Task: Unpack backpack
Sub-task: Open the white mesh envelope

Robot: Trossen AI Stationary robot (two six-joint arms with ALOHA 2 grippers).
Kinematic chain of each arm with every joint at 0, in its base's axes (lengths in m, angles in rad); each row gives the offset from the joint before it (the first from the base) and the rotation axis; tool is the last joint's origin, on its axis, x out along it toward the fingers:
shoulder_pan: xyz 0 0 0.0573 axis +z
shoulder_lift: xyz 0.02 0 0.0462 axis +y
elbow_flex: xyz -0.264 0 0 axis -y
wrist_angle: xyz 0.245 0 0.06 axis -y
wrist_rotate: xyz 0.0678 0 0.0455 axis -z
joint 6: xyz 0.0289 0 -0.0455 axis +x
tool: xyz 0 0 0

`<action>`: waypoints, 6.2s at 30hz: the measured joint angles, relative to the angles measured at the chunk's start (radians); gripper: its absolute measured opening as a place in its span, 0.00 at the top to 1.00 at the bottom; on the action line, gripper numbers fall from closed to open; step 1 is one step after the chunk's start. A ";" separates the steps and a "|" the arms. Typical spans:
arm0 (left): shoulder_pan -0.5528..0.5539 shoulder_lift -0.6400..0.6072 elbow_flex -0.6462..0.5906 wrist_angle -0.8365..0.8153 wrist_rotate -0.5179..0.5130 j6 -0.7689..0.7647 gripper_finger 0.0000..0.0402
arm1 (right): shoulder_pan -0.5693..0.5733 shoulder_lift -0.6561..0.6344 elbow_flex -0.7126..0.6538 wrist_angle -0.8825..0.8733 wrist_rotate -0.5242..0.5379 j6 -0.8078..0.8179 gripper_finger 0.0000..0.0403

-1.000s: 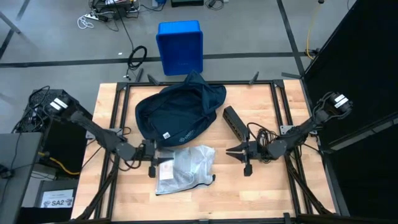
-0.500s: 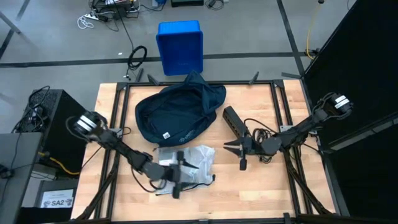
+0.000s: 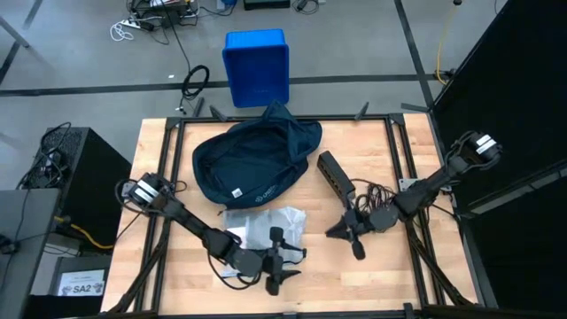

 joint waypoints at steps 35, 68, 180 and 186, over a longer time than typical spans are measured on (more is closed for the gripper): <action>0.042 0.033 0.117 -0.233 -0.119 0.020 0.30 | -0.013 0.315 0.105 0.020 -0.006 0.007 1.00; 0.029 0.040 0.117 -0.355 0.077 -0.119 0.30 | -0.044 0.537 0.397 0.075 -0.227 -0.110 0.99; 0.070 0.055 0.116 -0.466 0.021 -0.135 0.30 | -0.115 0.720 0.397 0.183 -0.386 0.010 0.98; 0.070 0.055 0.116 -0.464 -0.033 -0.135 0.30 | -0.110 0.713 0.397 0.181 -0.438 0.009 1.00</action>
